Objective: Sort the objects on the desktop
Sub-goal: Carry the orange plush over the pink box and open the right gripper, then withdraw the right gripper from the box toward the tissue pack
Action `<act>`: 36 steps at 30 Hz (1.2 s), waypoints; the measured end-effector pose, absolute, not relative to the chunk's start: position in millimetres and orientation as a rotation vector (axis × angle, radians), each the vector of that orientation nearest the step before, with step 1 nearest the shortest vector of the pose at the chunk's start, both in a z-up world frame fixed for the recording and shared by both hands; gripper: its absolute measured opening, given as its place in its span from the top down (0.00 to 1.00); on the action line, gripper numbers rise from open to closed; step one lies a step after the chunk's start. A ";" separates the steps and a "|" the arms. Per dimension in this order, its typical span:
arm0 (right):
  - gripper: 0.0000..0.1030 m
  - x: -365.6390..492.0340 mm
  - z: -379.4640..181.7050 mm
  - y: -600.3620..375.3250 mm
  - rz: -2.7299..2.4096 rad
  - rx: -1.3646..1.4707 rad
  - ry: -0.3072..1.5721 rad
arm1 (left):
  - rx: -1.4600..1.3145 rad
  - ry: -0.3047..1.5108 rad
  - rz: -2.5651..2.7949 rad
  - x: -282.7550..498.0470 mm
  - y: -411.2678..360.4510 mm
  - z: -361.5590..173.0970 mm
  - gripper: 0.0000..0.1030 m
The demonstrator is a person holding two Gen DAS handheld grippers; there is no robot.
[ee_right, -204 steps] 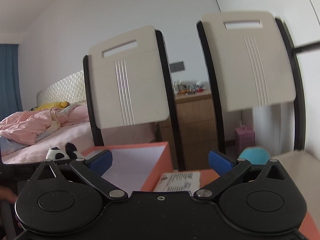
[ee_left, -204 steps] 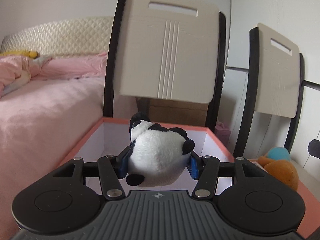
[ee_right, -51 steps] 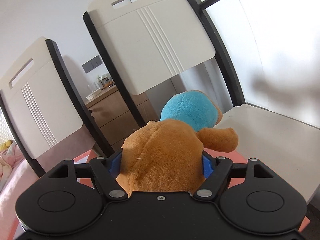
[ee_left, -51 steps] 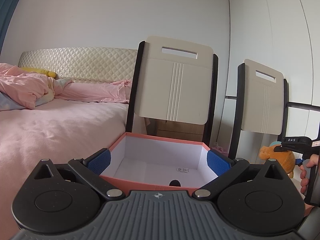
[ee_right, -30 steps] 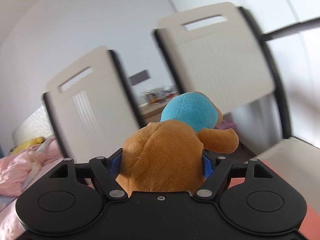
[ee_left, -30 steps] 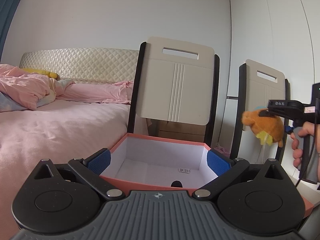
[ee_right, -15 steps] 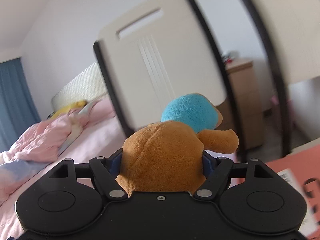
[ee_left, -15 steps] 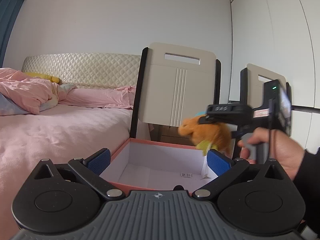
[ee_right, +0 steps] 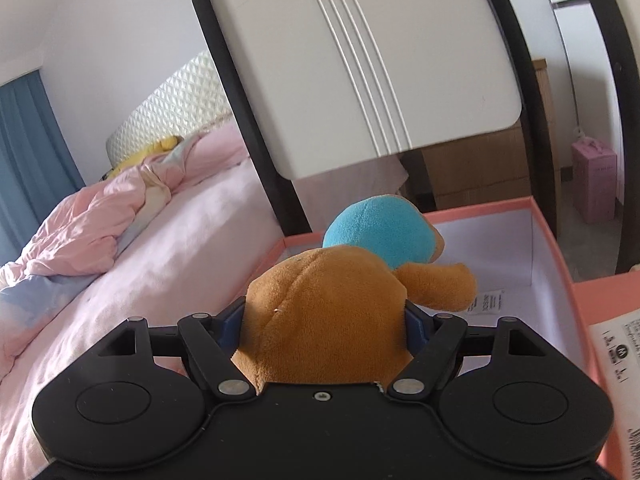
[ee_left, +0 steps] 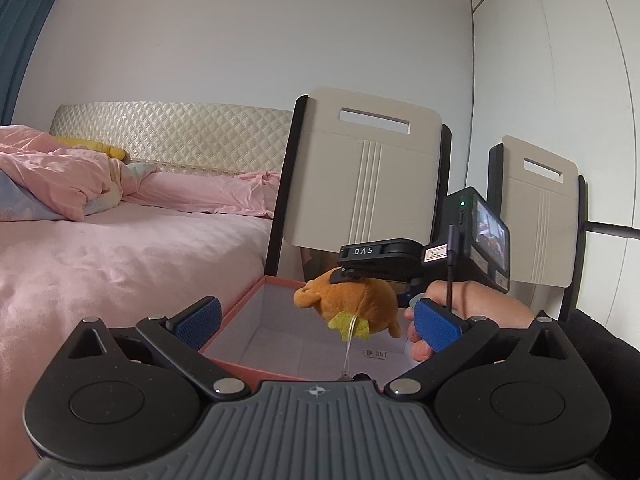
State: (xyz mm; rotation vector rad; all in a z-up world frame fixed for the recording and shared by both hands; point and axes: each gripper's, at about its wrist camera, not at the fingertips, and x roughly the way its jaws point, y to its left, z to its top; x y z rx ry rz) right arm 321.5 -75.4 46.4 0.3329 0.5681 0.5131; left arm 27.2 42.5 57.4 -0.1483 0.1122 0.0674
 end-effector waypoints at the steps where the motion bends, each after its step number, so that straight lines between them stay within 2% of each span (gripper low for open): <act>1: 0.26 322.3 44.4 -73.7 0.515 0.336 0.578 | -0.149 0.113 0.068 27.5 42.9 57.4 0.00; 7: 0.25 324.0 34.9 -62.3 0.533 0.325 0.631 | -0.152 0.113 0.065 26.8 42.9 58.1 0.00; 10: 0.19 322.3 36.7 -64.2 0.522 0.323 0.621 | -0.149 0.113 0.062 26.4 41.9 58.4 0.00; 14: 0.18 316.2 41.7 -69.7 0.509 0.301 0.594 | -0.143 0.117 0.058 26.4 40.1 58.3 0.00; 18: 0.07 306.5 53.5 -83.5 0.514 0.317 0.548 | -0.137 0.122 0.053 26.5 38.3 58.2 0.00; 23: 0.01 290.5 70.3 -106.6 0.488 0.321 0.469 | -0.134 0.123 0.053 28.0 39.5 54.0 0.00; 36: 0.01 219.0 78.2 -201.4 0.328 0.319 0.315 | -0.121 0.120 0.038 24.6 32.9 53.5 0.00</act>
